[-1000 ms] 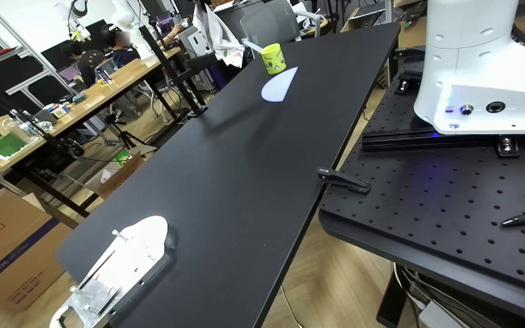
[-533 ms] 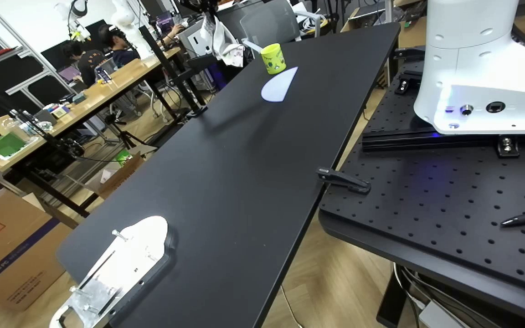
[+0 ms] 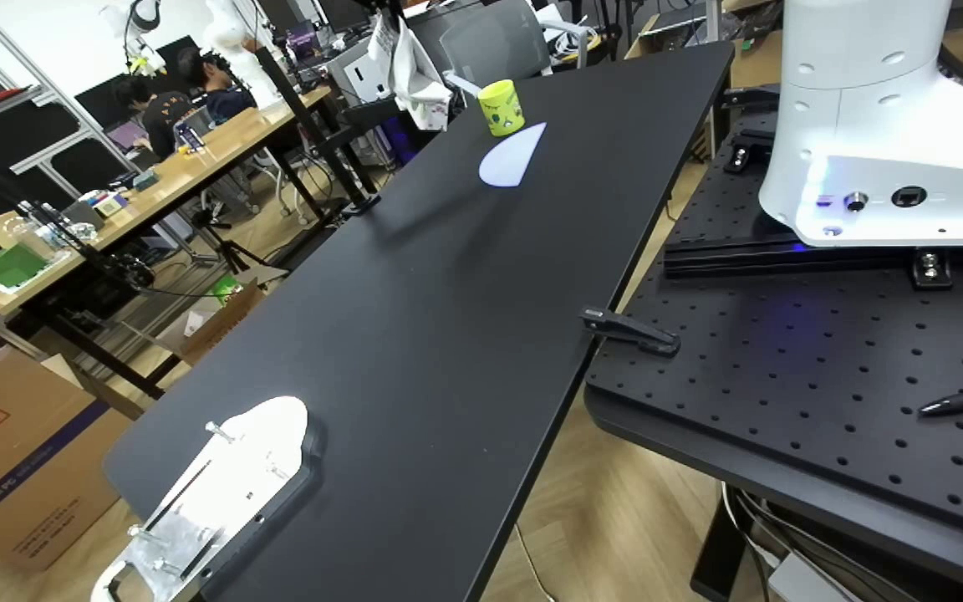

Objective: Take the cloth from the table, hang it on the black stand, drop it from the stand, then pick it up and hang it on the stand

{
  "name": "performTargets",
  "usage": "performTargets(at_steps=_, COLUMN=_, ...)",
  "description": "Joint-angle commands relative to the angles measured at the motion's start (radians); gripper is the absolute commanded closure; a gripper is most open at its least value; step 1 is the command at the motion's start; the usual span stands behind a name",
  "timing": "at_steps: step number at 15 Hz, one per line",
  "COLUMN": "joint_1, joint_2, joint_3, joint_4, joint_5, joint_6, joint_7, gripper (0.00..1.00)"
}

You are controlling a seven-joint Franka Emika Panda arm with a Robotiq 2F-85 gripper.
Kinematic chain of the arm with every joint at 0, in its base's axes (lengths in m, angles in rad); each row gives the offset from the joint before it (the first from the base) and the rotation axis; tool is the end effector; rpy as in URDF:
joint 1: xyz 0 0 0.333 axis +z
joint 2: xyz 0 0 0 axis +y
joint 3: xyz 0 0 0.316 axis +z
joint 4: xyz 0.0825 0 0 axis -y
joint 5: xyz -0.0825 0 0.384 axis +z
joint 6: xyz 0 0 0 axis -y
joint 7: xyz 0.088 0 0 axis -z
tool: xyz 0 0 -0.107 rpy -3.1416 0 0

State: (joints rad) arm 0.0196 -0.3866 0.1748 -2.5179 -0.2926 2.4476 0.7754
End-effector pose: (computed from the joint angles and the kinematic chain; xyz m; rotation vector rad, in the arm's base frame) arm 0.4353 0.0873 0.4456 2.9130 -0.5698 0.6014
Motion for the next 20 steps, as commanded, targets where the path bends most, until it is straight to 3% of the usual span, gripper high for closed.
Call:
performTargets(at_steps=1, joint_1=-0.002, joint_2=-0.132, joint_3=0.014, joint_4=-0.067, joint_5=0.044, joint_6=-0.029, joint_7=-0.039, gripper=0.99)
performTargets(at_steps=12, joint_1=-0.028, joint_2=-0.122, joint_3=0.044, joint_4=-0.067, joint_5=0.112, joint_6=-0.059, joint_7=-0.124, gripper=0.99)
performTargets(at_steps=20, joint_1=-0.103, joint_2=0.054, joint_3=0.037, joint_4=-0.016, joint_5=0.085, joint_6=0.032, joint_7=-0.122, gripper=0.99)
